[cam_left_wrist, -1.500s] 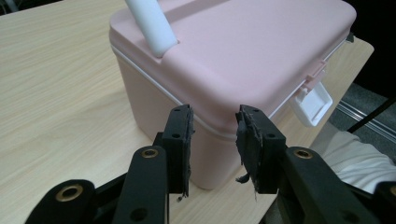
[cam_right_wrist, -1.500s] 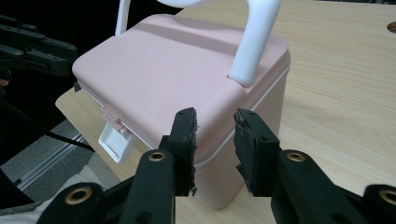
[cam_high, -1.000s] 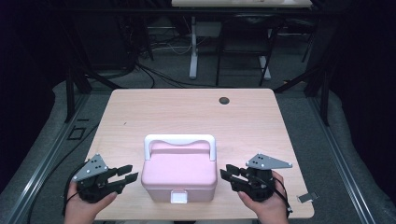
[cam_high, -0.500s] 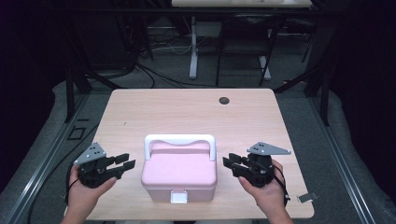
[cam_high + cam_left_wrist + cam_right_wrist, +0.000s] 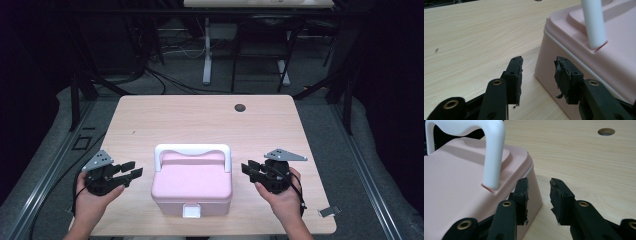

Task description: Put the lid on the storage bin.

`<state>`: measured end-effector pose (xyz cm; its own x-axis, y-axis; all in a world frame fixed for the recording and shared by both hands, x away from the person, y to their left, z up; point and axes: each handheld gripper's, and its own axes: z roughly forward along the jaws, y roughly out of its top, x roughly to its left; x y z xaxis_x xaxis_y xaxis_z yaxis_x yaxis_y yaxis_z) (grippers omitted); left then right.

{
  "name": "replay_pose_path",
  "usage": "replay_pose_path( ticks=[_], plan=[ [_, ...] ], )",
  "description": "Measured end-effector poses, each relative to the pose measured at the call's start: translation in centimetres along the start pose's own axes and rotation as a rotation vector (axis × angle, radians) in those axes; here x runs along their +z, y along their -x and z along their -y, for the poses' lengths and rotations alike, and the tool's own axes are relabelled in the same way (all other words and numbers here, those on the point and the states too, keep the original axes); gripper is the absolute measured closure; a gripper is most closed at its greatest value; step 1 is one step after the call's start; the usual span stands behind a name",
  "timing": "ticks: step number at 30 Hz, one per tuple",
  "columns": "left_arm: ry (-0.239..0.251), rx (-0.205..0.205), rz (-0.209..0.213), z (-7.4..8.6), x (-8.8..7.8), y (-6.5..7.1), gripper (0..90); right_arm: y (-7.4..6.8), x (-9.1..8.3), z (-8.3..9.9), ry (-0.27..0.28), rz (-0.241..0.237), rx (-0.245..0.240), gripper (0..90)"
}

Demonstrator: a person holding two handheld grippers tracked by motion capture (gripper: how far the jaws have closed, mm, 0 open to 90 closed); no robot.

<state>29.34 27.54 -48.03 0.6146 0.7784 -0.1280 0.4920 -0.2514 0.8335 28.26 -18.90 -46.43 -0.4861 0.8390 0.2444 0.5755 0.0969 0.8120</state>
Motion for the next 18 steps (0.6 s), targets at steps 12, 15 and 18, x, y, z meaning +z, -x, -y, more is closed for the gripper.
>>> replay_pose_path(
  ticks=[12, 15, 18],
  plan=[
    [-0.029, -0.042, -0.034, 1.7, 0.6, -1.4, 56.0, 1.7, 0.6, 1.6, -0.011, 0.050, 0.027, 67.1],
    [-0.026, -0.051, -0.035, 1.8, 0.7, -1.4, 56.0, 2.0, 0.7, 1.9, -0.001, 0.042, 0.023, 65.7],
    [-0.025, -0.064, -0.029, 1.9, 0.7, -1.5, 55.5, 2.0, 0.8, 2.2, 0.007, 0.059, 0.009, 63.2]
  ],
)
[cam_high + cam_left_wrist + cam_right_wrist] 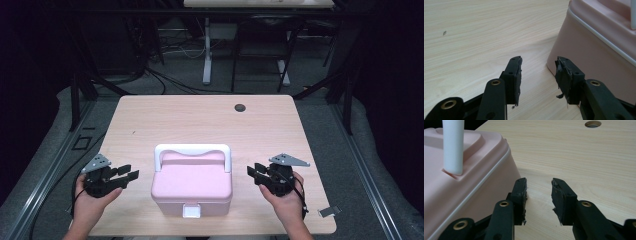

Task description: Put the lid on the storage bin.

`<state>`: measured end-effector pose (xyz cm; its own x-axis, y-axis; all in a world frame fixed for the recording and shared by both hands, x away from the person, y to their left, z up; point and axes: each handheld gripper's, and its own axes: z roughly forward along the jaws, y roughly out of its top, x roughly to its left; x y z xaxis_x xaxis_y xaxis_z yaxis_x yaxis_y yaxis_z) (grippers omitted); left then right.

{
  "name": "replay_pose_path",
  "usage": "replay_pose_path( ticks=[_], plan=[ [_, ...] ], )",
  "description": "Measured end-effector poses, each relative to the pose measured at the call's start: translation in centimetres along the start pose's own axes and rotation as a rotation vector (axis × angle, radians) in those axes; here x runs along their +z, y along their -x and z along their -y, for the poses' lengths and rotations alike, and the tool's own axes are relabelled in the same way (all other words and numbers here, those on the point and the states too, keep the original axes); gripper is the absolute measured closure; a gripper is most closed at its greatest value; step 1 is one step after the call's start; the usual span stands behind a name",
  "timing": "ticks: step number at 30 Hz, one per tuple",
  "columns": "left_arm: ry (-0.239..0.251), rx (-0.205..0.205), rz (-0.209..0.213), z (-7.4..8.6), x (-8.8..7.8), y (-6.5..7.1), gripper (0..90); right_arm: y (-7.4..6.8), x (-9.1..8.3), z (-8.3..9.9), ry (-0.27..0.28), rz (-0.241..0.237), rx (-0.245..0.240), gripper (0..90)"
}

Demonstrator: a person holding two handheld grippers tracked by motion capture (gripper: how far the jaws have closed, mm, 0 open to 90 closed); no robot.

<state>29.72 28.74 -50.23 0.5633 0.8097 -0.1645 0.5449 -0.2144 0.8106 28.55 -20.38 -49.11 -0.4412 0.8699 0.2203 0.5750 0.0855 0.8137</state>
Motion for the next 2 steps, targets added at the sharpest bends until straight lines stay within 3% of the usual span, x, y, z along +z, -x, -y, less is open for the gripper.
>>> replay_pose_path(
  ticks=[2],
  plan=[
    [-0.004, -0.007, 0.003, 0.13, 0.20, -0.01, 55.4, 0.06, 0.08, 0.18, 0.003, 0.005, -0.005, 62.1]
  ],
)
